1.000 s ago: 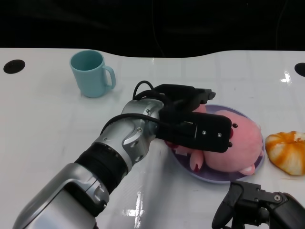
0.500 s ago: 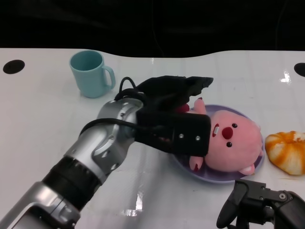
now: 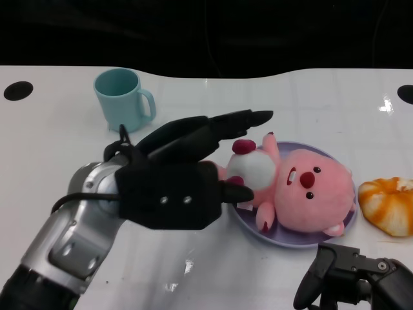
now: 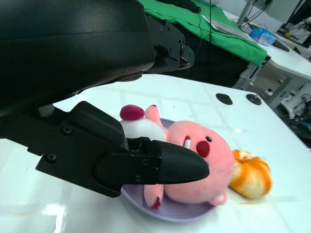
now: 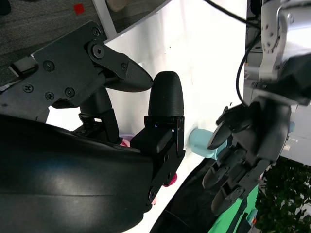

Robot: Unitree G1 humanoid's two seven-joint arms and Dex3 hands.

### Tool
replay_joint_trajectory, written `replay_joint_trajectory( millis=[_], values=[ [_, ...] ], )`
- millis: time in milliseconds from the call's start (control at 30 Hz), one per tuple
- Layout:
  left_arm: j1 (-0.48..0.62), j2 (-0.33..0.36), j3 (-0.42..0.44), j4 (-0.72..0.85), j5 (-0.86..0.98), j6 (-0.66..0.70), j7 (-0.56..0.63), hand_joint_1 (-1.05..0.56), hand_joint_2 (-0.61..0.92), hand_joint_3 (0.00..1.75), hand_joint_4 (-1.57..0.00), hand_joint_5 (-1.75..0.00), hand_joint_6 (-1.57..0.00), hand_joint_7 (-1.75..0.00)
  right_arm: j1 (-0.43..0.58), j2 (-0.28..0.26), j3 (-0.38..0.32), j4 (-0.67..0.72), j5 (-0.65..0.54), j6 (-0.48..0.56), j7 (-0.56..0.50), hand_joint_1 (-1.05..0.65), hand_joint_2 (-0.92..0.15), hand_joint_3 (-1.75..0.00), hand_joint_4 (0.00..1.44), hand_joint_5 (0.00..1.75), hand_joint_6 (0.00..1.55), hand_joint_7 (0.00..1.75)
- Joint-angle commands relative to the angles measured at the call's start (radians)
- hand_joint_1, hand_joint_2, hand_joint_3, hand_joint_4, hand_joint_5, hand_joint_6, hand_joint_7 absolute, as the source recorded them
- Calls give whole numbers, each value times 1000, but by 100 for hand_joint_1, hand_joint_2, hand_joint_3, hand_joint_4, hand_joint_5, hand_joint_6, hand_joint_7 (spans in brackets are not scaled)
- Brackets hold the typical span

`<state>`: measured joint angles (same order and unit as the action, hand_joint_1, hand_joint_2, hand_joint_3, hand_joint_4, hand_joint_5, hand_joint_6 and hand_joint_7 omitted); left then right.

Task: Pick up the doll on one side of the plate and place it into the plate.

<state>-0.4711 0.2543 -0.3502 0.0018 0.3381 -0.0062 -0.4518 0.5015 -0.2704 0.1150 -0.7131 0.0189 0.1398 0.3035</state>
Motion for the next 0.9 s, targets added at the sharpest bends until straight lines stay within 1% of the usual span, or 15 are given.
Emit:
replay_joint_trajectory(
  millis=[33,67,100,133,200,267,400,500,567,633,700,733,800,833,900],
  values=[
    [72,30,47,-72,-41,2,-2,-76,92,42,-19,-25,-21,-9,-3,-5,-11,8,12,-10,1,-21,-55,-106,66,171,61,135],
    [98,33,59,-89,-51,-10,8,-75,92,41,-15,-38,-23,-9,-4,-6,-12,11,10,-14,2,-21,-55,-106,66,171,61,135],
    [122,34,70,-100,-61,-26,17,-74,92,39,-8,-61,-26,-9,-5,-7,-12,14,9,-16,2,-22,-55,-106,66,171,62,135],
    [143,34,81,-108,-71,-42,25,-73,92,38,-6,-72,-28,-9,-6,-7,-12,15,8,-16,3,-22,-55,-106,66,171,62,135],
    [183,33,100,-120,-95,-73,34,-70,92,35,-6,-82,-31,-10,-8,-7,-12,17,8,-15,2,-22,-54,-106,66,170,62,135],
    [223,28,122,-130,-134,-96,35,-64,92,30,-8,-86,-35,-11,-10,-7,-11,20,6,-16,2,-22,-54,-106,66,170,62,135],
    [298,18,156,-147,-190,-140,50,-45,92,17,-17,-94,-48,-16,-12,-7,-10,23,4,-15,1,-21,-54,-106,66,170,62,135],
    [363,9,177,-176,-209,-154,75,-26,92,12,-28,-102,-59,-20,-13,-7,-11,23,4,-12,0,-22,-54,-106,67,170,62,135],
    [407,-13,198,-201,-259,-133,80,-19,92,12,-34,-106,-66,-24,-16,-7,-12,27,8,-18,2,-21,-54,-106,67,170,62,135],
    [444,-31,212,-223,-309,-114,79,-17,92,14,-46,-111,-76,-29,-17,-8,-12,33,7,-26,4,-21,-54,-106,67,170,62,135],
    [455,-35,216,-232,-325,-106,77,-16,92,15,-49,-112,-79,-31,-18,-8,-12,35,7,-30,5,-21,-54,-106,67,170,62,135],
    [488,-57,225,-260,-364,-72,87,-15,90,20,-53,-113,-81,-35,-19,-9,-12,35,5,-27,4,-21,-54,-106,67,170,62,135],
    [548,-92,239,-313,-427,-5,109,-11,60,88,-66,-120,-80,-68,-21,-8,-10,35,6,-25,4,-21,-55,-106,66,170,62,135],
    [576,-106,245,-343,-457,39,120,-10,55,101,-69,-123,-78,-80,-21,-7,-10,35,9,-22,5,-21,-55,-107,66,169,62,135],
    [618,-115,252,-392,-486,115,135,-11,53,110,-72,-131,-74,-101,-21,-7,-11,36,11,-22,6,-20,-54,-107,66,169,62,135]
  ],
)
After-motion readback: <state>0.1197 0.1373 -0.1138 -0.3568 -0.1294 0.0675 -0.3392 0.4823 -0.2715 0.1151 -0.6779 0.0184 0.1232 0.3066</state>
